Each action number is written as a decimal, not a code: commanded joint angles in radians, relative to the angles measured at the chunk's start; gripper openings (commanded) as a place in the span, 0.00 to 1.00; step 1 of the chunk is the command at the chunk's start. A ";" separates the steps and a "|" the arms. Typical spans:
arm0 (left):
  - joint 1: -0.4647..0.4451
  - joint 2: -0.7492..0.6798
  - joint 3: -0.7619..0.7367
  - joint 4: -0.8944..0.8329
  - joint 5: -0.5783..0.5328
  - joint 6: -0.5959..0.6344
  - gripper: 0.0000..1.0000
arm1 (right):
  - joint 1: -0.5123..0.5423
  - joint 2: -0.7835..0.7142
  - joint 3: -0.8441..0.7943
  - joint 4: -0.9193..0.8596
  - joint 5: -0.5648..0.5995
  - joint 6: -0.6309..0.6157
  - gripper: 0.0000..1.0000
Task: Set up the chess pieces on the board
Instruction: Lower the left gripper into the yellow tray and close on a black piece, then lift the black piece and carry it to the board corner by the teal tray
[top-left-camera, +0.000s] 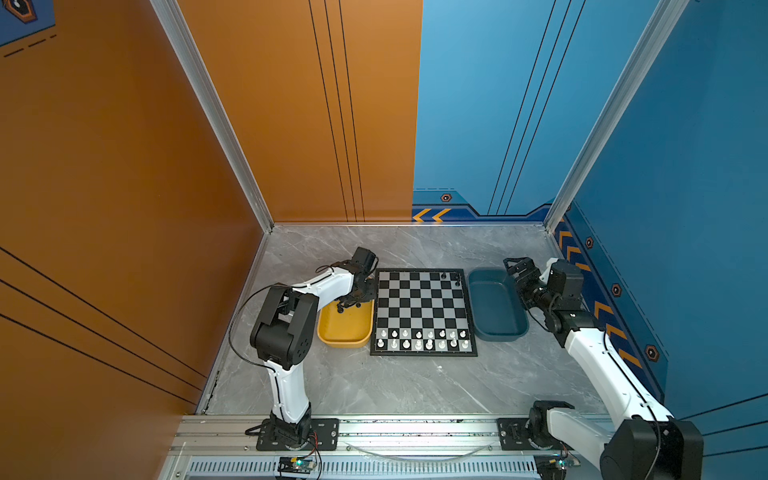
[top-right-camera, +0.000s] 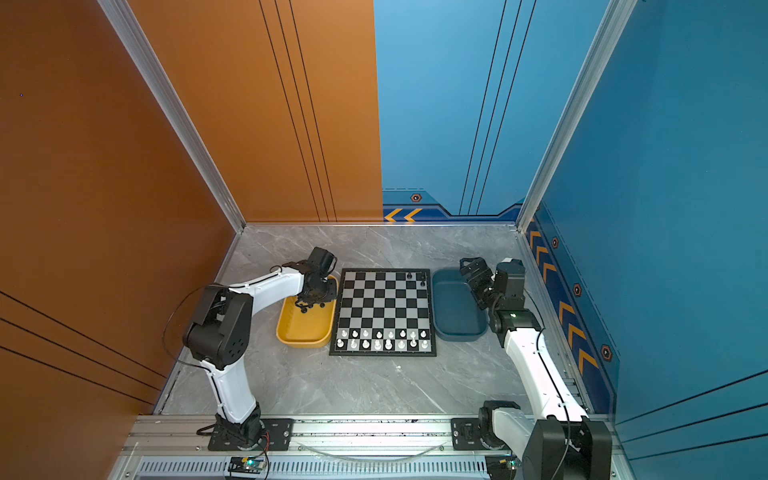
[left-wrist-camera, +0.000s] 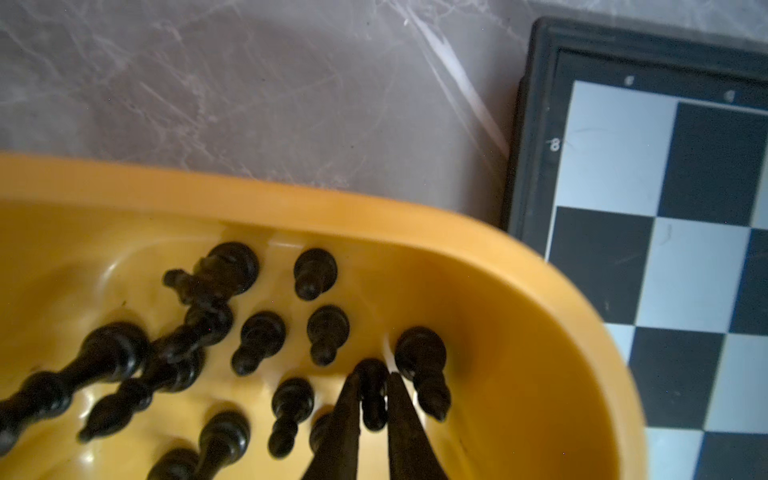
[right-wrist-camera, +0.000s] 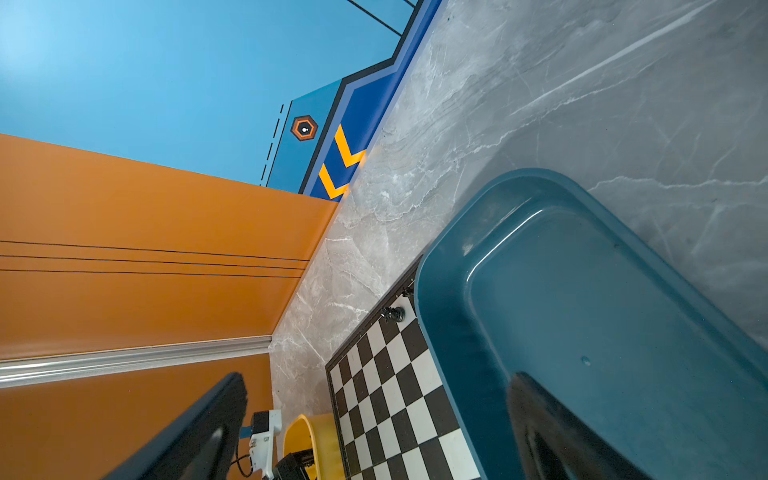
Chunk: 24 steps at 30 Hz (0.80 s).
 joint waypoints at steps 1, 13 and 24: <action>0.007 0.015 0.026 -0.005 0.011 -0.007 0.13 | 0.008 0.000 0.032 -0.005 -0.015 -0.017 1.00; 0.005 -0.037 0.010 -0.021 0.012 -0.004 0.01 | 0.008 -0.009 0.032 -0.014 -0.018 -0.018 1.00; -0.030 -0.190 0.020 -0.109 -0.064 0.016 0.00 | -0.001 -0.030 0.026 -0.019 -0.021 -0.022 1.00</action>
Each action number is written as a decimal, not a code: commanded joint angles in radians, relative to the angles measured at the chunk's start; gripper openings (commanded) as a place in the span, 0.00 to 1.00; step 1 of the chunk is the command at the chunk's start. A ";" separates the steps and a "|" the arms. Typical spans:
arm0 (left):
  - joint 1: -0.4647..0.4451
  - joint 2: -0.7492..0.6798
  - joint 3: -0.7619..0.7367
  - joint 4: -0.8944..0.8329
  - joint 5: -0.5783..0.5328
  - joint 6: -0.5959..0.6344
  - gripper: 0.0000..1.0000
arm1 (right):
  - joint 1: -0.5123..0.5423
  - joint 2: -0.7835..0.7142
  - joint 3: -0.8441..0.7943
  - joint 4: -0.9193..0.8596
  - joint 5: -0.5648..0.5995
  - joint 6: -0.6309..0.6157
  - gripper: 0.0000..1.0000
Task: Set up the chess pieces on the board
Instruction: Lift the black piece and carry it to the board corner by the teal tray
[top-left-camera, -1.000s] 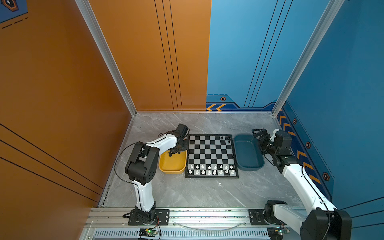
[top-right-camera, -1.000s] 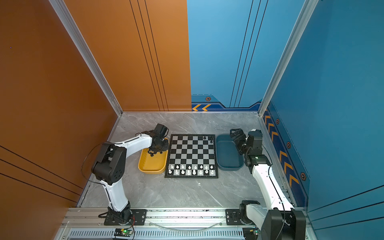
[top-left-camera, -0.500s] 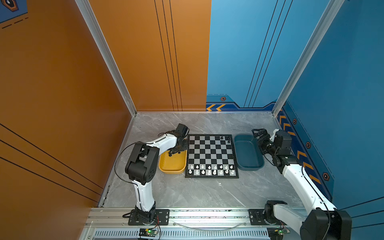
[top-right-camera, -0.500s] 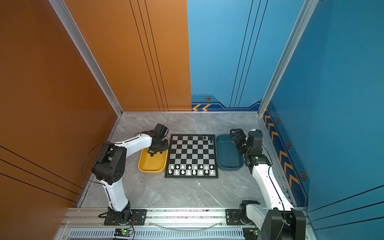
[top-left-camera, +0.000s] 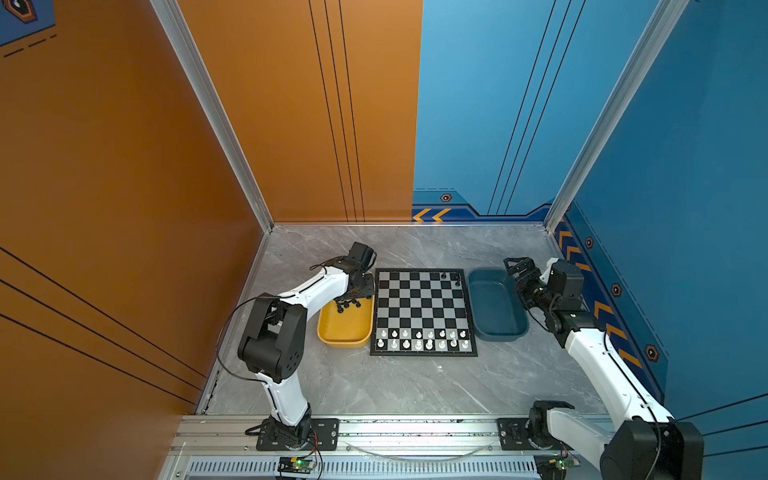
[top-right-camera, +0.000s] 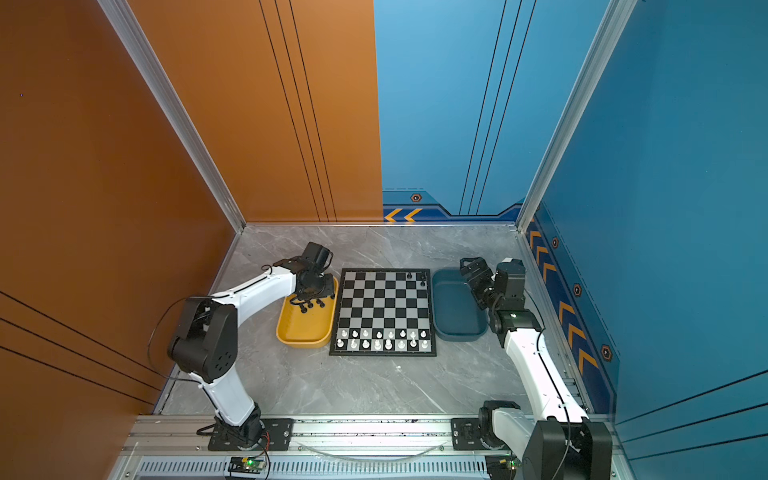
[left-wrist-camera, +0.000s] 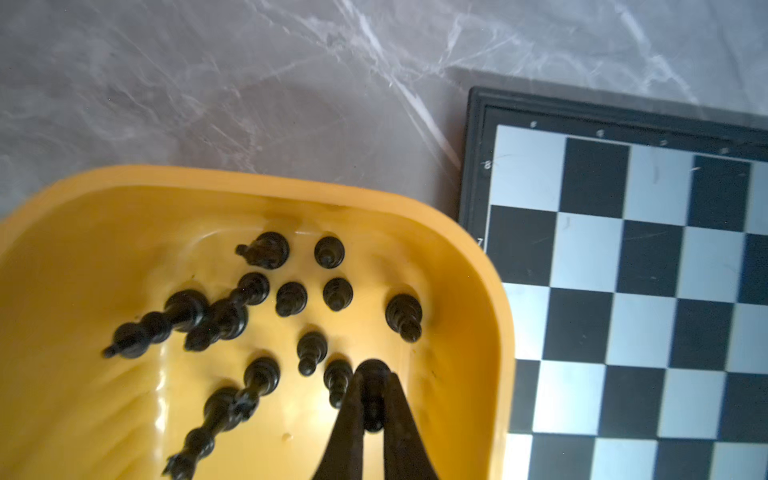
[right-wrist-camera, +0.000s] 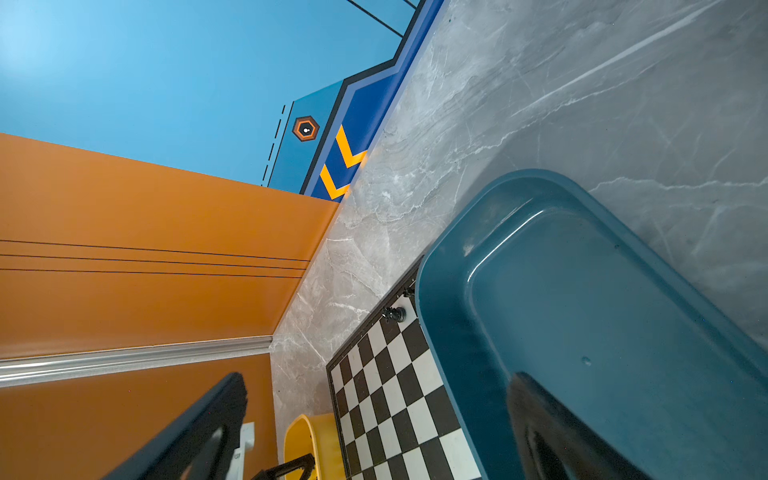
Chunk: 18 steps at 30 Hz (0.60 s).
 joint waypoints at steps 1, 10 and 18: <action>-0.019 -0.063 0.024 -0.060 -0.041 0.016 0.00 | -0.002 -0.024 0.024 -0.019 -0.021 -0.022 1.00; -0.159 -0.023 0.202 -0.082 -0.044 0.040 0.02 | -0.014 -0.024 0.023 -0.018 -0.037 -0.025 1.00; -0.303 0.261 0.531 -0.146 0.015 0.090 0.01 | -0.033 -0.028 0.020 -0.021 -0.055 -0.028 1.00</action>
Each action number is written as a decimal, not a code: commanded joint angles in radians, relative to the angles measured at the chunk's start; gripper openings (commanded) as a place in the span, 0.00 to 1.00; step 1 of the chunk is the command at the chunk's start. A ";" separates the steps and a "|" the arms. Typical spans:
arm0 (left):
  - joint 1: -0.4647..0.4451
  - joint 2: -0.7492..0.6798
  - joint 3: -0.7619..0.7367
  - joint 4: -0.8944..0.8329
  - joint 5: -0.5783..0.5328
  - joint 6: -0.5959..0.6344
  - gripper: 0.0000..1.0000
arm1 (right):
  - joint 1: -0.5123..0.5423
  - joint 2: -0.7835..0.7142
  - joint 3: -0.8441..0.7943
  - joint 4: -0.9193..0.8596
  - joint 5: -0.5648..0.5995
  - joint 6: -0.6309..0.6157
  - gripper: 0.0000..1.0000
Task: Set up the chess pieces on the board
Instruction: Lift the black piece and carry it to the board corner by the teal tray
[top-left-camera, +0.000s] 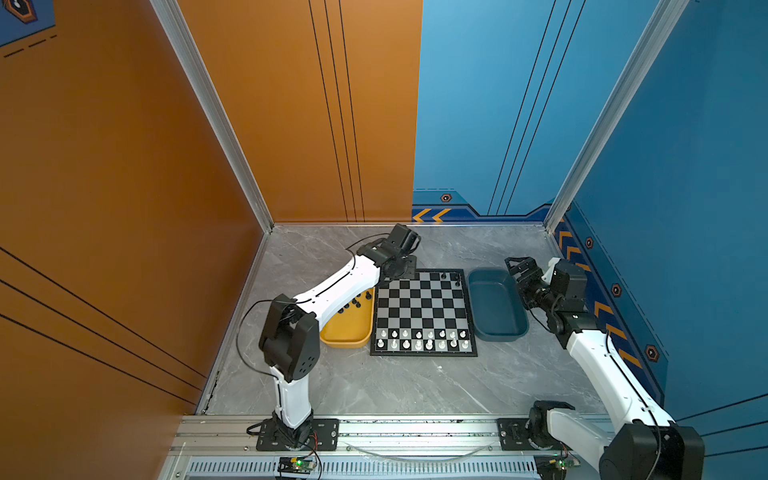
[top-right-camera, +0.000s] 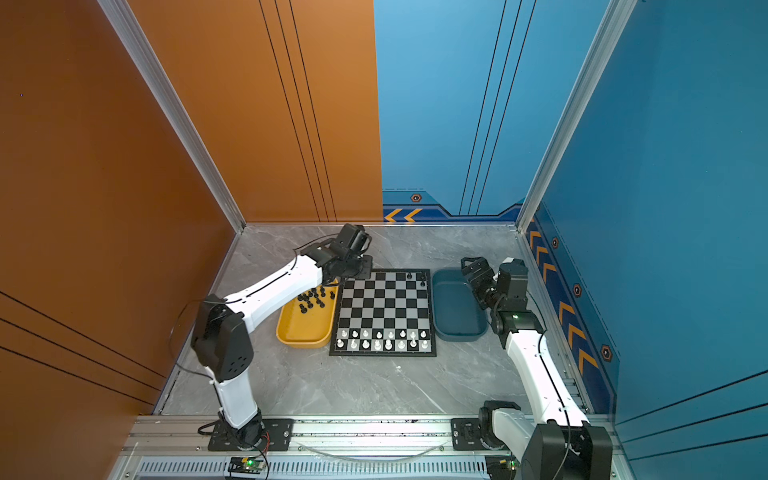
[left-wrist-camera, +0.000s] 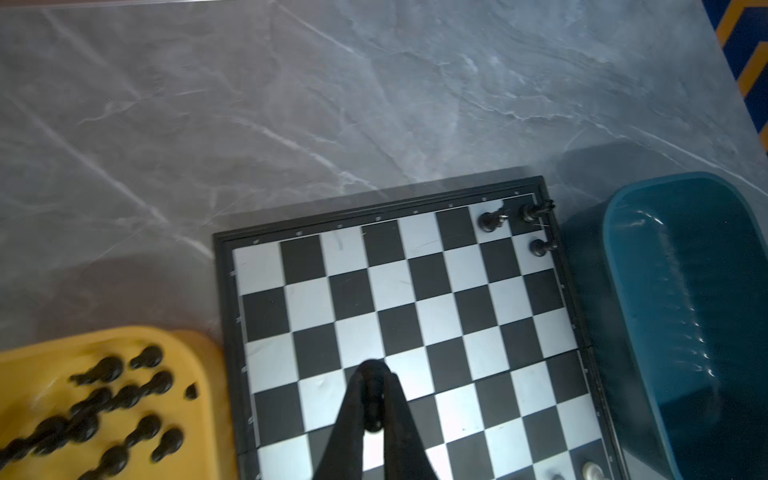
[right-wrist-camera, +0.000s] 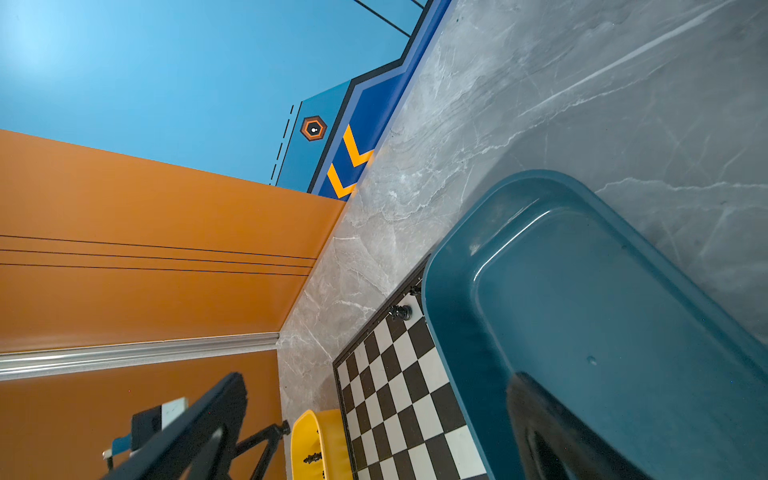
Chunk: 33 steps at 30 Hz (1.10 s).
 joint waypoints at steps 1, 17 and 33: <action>-0.043 0.129 0.127 -0.082 0.038 0.045 0.01 | -0.013 -0.020 0.021 -0.022 -0.021 -0.029 1.00; -0.128 0.444 0.460 -0.140 0.086 0.041 0.00 | -0.040 0.012 0.011 -0.001 -0.047 -0.030 1.00; -0.144 0.569 0.580 -0.139 0.084 0.006 0.00 | -0.047 0.024 0.017 -0.005 -0.053 -0.046 1.00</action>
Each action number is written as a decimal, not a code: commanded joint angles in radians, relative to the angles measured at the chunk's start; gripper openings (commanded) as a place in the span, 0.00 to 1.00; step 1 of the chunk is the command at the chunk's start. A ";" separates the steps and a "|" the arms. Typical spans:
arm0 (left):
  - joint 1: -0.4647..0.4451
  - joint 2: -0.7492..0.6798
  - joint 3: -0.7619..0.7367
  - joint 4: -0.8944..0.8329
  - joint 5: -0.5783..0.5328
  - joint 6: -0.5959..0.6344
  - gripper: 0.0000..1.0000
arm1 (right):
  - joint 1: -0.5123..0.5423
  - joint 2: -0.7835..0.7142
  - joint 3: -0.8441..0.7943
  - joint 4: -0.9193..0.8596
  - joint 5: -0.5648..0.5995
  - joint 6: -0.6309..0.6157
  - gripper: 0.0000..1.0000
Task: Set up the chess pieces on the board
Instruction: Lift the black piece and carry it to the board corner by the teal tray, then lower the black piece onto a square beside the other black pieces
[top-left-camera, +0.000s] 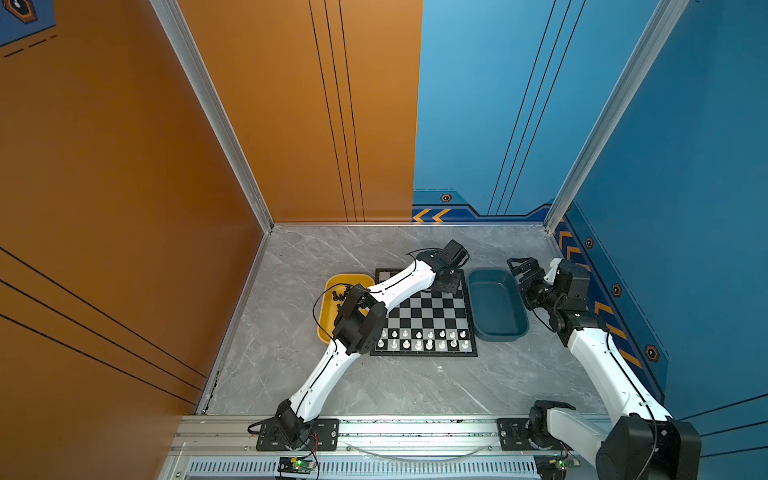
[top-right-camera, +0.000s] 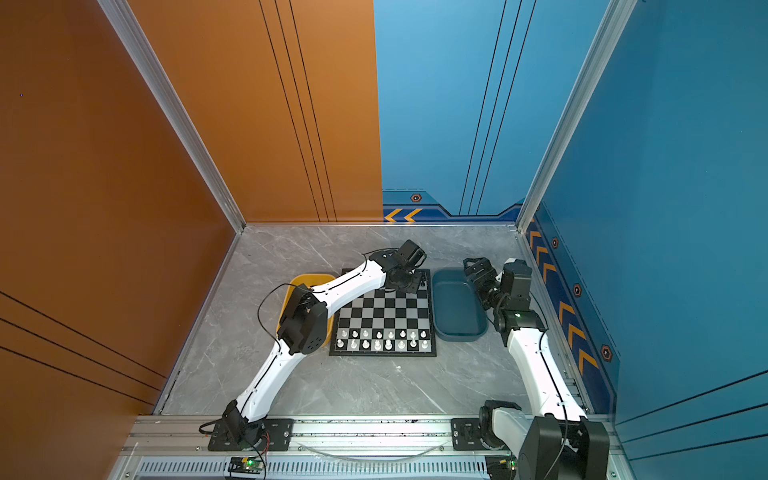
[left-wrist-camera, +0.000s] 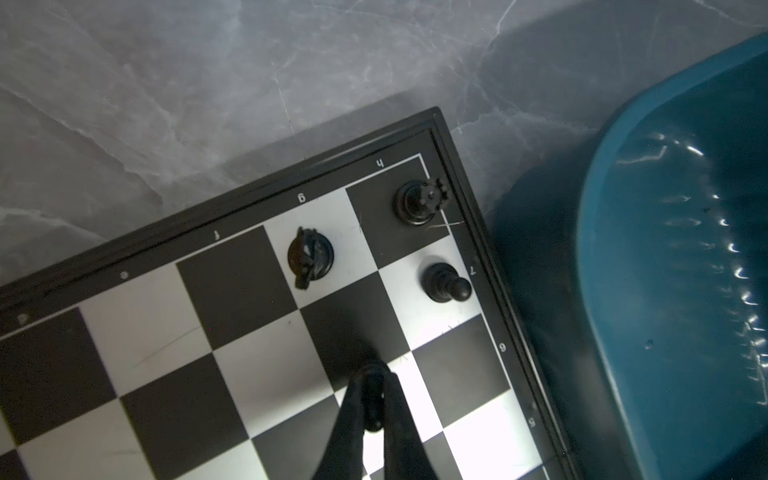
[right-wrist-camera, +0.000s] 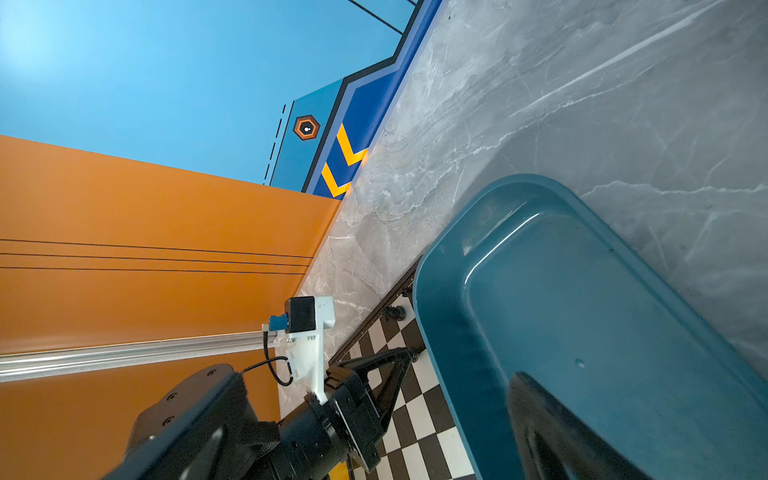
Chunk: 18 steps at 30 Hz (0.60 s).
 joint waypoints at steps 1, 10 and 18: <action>-0.007 0.022 0.046 -0.021 0.002 -0.013 0.00 | -0.010 0.001 0.018 -0.005 -0.011 -0.022 1.00; -0.003 0.052 0.078 -0.021 -0.007 -0.013 0.00 | -0.013 0.003 0.016 -0.007 -0.012 -0.024 1.00; 0.000 0.063 0.088 -0.021 -0.024 -0.013 0.01 | -0.014 0.004 0.016 -0.007 -0.014 -0.026 1.00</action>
